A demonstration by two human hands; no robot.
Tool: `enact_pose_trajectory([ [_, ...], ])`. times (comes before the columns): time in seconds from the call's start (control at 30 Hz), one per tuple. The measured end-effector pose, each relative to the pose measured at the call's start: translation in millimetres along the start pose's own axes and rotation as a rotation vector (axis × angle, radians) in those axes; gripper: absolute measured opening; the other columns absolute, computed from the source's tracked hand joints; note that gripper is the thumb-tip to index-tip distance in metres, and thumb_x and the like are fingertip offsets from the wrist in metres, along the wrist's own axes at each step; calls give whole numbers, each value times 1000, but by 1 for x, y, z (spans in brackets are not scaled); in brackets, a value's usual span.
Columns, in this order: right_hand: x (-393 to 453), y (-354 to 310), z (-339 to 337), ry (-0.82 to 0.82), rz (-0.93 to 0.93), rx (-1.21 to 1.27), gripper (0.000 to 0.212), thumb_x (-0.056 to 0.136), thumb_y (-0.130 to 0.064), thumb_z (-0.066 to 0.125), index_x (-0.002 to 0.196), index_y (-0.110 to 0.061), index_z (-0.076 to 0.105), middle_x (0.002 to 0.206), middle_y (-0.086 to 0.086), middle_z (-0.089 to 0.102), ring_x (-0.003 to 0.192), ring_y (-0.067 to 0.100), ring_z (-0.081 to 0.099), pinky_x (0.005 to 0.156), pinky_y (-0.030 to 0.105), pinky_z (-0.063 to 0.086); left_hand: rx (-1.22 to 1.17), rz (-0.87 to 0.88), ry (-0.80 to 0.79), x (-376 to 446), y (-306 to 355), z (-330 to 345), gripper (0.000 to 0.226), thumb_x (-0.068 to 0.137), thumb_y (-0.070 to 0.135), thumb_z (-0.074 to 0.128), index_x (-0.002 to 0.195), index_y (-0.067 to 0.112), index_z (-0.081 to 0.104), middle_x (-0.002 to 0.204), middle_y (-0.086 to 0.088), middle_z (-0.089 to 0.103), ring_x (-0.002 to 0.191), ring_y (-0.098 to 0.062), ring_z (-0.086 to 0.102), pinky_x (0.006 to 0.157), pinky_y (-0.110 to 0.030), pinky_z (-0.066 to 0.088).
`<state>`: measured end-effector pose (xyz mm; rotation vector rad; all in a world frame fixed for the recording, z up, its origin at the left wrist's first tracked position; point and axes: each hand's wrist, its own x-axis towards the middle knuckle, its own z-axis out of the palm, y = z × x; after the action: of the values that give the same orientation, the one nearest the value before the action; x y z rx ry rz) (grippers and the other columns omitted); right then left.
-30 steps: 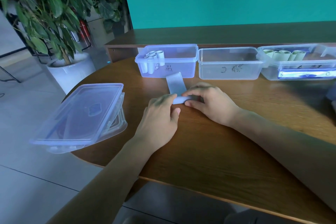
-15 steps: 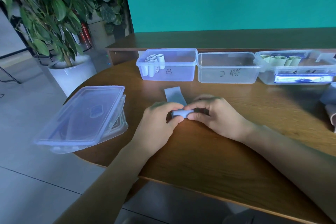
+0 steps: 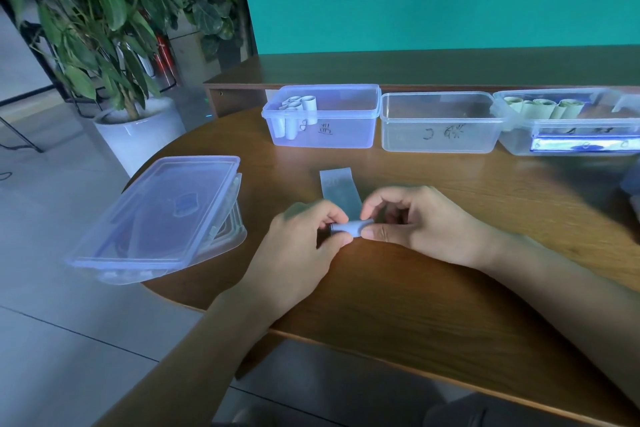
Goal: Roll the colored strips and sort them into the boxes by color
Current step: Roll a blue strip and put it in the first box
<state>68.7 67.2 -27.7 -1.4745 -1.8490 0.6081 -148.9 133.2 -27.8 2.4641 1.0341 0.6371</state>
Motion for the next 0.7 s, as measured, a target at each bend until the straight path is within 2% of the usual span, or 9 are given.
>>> enact_pose_trajectory([
  [0.1,0,0,-1,-17,11,29,9,90,-24,77,98,-26,72,89,-10,70,72,23,62,65,35,50,-17,-14,2,0,-1,-1,14,95,37,65,108,36,63,100,22,57,92,3,54,68,-4,37],
  [0.17,0,-1,-1,-18,10,42,10,90,-25,77,99,-25,72,90,-8,71,73,25,63,65,37,51,-22,-11,8,1,-1,-1,14,95,35,65,108,36,62,100,20,58,91,4,53,69,-2,37],
  [0.33,-1,-2,0,-25,-1,56,11,89,-27,78,99,-24,74,88,-7,72,64,12,57,59,21,44,19,16,3,-5,-3,-5,16,97,37,59,112,36,65,103,16,59,91,5,51,69,-2,33],
  [0.5,0,-4,2,-17,6,77,11,87,-27,79,97,-23,77,85,-8,72,67,21,57,60,24,45,42,48,52,-9,-6,-5,17,93,37,65,110,35,69,106,17,59,93,1,53,78,-6,39],
  [0.6,0,-4,2,-10,7,67,12,88,-29,78,98,-23,77,81,-10,72,66,8,57,62,20,44,23,70,84,-8,-6,-6,18,92,34,67,108,32,72,110,19,59,95,3,52,80,-6,39],
  [0.7,0,-5,1,-5,0,28,15,88,-32,77,100,-23,78,87,-10,74,74,6,63,69,17,47,15,59,60,-8,-6,-6,20,93,36,66,112,32,72,108,20,58,94,7,52,76,-4,36],
])
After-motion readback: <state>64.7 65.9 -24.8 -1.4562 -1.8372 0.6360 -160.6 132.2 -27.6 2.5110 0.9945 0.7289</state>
